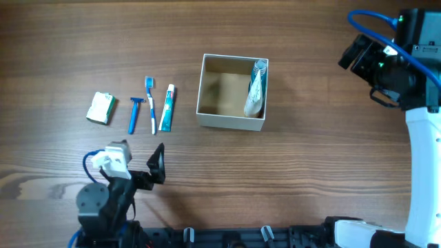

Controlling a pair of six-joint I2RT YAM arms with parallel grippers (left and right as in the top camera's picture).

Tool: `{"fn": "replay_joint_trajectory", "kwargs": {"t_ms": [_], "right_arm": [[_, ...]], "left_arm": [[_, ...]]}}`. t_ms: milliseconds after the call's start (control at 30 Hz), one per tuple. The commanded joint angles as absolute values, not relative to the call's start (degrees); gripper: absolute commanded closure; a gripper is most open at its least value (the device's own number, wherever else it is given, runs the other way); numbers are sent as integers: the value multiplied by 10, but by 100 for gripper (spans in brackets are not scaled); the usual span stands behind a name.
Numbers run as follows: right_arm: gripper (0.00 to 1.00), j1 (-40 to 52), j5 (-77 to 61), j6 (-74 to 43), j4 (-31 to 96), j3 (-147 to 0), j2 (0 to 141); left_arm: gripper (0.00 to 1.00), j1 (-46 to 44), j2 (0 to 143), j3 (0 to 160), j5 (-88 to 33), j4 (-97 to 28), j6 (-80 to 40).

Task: Pack container
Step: 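Reach the left gripper to the green soap bar and grasp it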

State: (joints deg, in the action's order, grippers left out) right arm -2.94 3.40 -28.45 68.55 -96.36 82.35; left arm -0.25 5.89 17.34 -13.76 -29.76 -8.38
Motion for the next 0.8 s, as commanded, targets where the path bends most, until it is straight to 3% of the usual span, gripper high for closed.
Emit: {"fn": "replay_joint_trajectory", "kwargs": {"t_ms": [0,367,600,767], "right_arm": [[0,-31,27,-285,686,-967,834],[0,-31,27,-285,686,-967,841],[0,-31,27,-285,686,-967,841],[0,-31,27,-285,686,-967,841]], "left_arm": [[0,1,172,291,-119,-356,-112],[0,1,553,658,-76,-551,-58],[0,2,609,725,-61,-574,-48],[0,15,635,725,112,-564,-47]]}}
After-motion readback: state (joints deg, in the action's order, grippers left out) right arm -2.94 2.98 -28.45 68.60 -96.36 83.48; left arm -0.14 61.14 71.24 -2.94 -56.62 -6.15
